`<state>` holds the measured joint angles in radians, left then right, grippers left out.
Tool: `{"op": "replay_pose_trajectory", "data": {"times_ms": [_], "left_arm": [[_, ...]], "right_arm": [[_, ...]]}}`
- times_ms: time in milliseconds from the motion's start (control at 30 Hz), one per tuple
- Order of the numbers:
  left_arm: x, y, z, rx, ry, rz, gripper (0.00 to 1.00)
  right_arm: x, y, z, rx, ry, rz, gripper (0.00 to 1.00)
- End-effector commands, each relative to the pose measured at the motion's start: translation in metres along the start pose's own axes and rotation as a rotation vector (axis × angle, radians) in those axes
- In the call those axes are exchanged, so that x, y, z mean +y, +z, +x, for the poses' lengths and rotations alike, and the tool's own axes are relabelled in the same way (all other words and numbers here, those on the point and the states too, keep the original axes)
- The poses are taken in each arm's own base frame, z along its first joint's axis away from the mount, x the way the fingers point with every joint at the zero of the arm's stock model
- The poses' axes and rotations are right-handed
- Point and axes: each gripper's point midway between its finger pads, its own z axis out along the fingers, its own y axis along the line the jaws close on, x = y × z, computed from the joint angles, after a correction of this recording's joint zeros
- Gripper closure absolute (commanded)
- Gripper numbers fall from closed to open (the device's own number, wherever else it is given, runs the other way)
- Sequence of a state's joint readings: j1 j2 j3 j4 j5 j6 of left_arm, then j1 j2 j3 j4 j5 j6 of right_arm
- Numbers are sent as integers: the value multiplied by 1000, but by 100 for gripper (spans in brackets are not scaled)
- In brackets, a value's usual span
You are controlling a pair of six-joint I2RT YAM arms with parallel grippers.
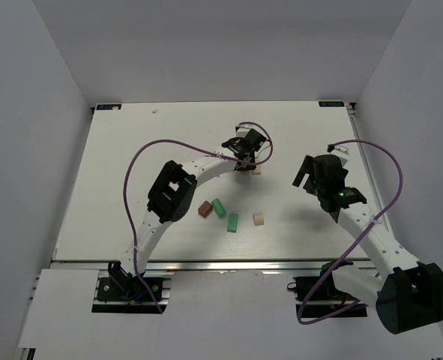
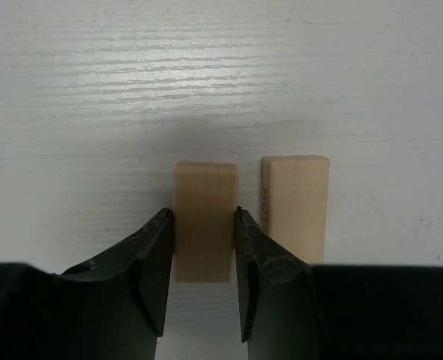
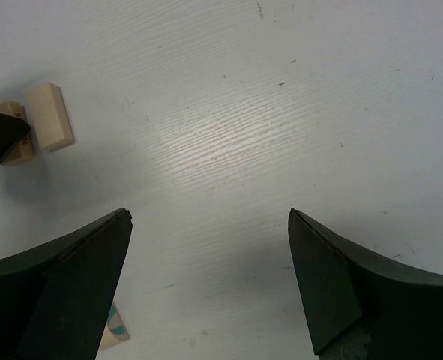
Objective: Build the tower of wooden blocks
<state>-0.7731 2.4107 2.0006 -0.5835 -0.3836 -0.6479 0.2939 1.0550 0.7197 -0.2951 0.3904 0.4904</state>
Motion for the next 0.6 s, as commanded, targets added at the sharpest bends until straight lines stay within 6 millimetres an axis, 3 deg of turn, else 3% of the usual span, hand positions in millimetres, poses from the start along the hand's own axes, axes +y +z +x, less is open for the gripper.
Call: {"op": "replay_pose_trajectory", "data": {"times_ms": [0, 433, 567], "left_arm": [[-2, -13, -13, -37, -16, -12, 73], [-13, -23, -24, -56, -35, 38, 61], [-10, -26, -25, -59, -56, 26, 50]], "right_arm": [[-3, -1, -5, -30, 18, 5, 11], [-4, 0, -3, -24, 17, 9, 11], [-4, -1, -3, -23, 16, 10, 11]]}}
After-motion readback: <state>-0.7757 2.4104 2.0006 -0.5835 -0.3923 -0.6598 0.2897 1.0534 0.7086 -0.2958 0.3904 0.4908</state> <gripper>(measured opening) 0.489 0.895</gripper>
